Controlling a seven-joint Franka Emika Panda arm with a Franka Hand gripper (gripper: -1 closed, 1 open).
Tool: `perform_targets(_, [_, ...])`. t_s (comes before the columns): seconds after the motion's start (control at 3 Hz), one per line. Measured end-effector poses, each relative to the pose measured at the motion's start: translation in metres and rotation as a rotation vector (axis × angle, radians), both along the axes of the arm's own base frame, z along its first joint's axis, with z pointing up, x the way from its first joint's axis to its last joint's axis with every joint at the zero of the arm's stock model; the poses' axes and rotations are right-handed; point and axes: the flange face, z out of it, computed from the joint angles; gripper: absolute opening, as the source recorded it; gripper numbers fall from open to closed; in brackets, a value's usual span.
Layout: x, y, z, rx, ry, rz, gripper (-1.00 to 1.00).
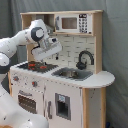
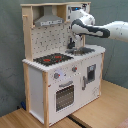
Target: Play with the kitchen
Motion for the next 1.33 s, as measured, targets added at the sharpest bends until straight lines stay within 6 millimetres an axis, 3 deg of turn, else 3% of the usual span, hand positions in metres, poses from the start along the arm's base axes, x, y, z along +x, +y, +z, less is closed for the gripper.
perform_targets(0.33, [0.009, -0.047, -0.031, 0.007, 0.068, -0.088, 1.00])
perform_targets(0.67, [0.025, -0.076, -0.040, 0.030, 0.018, -0.186, 1.00])
perform_targets(1.33, [0.055, -0.067, -0.075, 0.068, -0.052, -0.206, 1.00])
